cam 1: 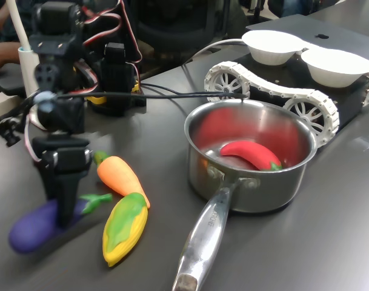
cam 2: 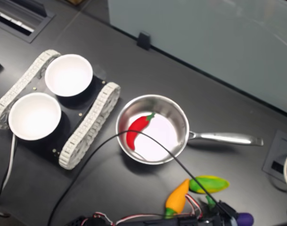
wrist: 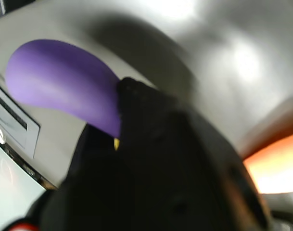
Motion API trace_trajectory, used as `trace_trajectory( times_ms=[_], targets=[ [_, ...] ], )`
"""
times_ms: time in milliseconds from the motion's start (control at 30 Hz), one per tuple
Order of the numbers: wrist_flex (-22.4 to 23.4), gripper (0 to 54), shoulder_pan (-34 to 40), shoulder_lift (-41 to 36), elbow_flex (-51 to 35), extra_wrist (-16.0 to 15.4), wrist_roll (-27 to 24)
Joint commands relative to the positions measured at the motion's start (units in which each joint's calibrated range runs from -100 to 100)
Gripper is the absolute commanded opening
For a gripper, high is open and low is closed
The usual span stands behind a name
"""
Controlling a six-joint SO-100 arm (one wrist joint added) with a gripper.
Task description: Pick up the brinjal and place them in the pan
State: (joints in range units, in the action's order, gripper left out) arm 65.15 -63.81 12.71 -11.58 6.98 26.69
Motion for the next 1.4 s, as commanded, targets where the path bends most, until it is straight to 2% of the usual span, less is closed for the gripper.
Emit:
trace_trajectory(
  times_ms=[0, 267, 467, 633, 833, 1033, 1367],
  targets=[
    [0.0, 0.1, 4.4, -10.2, -1.0, -1.0, -2.9],
    [1.6, 0.1, 10.0, -17.4, 0.2, -1.0, -7.5],
    [1.4, 0.1, 10.5, -22.5, 0.2, -1.2, -9.7],
    [1.3, 0.0, 9.4, -26.3, -0.3, -3.5, -11.3],
    [-1.1, 0.0, 9.6, -31.4, 1.9, -4.4, -13.0],
    [-6.3, 0.0, 11.2, -38.0, 8.1, -4.5, -16.4],
    [-9.4, 0.0, 17.2, -46.8, 15.1, -4.5, -20.9]
  ],
)
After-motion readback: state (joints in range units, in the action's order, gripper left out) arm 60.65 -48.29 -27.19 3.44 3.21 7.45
